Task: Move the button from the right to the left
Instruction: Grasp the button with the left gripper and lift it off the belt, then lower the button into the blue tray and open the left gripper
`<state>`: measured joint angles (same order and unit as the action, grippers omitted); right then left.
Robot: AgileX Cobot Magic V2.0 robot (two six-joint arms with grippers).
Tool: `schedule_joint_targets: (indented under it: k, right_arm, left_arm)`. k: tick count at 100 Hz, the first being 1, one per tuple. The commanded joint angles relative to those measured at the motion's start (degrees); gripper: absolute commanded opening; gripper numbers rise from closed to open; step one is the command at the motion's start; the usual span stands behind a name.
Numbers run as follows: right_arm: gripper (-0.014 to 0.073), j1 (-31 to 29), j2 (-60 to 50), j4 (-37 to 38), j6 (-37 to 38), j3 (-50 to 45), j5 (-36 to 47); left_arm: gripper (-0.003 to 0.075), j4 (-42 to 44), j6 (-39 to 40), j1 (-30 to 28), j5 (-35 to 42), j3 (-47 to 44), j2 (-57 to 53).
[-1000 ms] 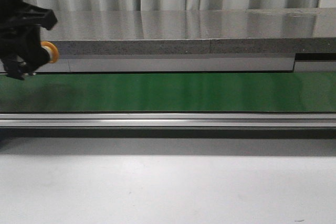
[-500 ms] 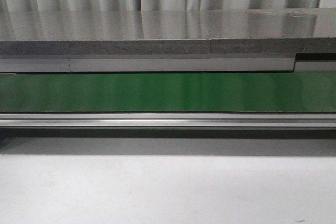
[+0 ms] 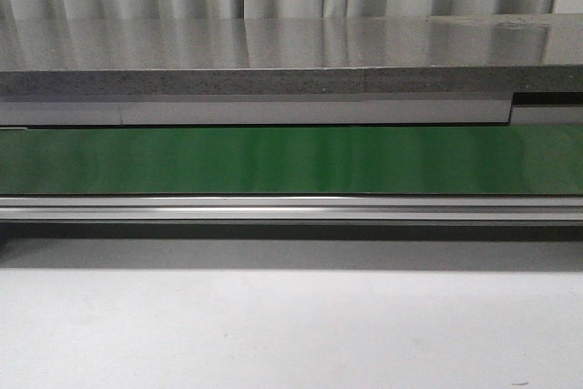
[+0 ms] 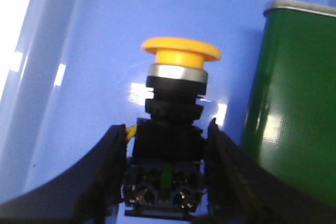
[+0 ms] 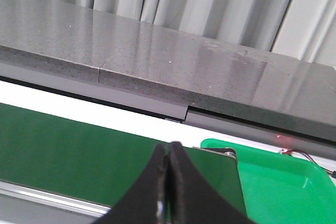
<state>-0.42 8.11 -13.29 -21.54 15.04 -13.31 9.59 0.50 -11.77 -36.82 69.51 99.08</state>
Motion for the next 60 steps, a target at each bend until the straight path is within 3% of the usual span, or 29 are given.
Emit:
schedule_joint_targets:
  k: [1,60]
  right_arm:
    - [-0.0068,-0.04,0.54,-0.46,-0.38,1.55,4.74]
    - [-0.0068,-0.04,0.54,-0.46,-0.38,1.55,4.74]
  left_arm:
    - [0.0005,0.33,-0.50,-0.05,4.13,1.52,-0.56]
    - [0.0025,-1.42,-1.23,-0.05,6.04,1.61,3.64]
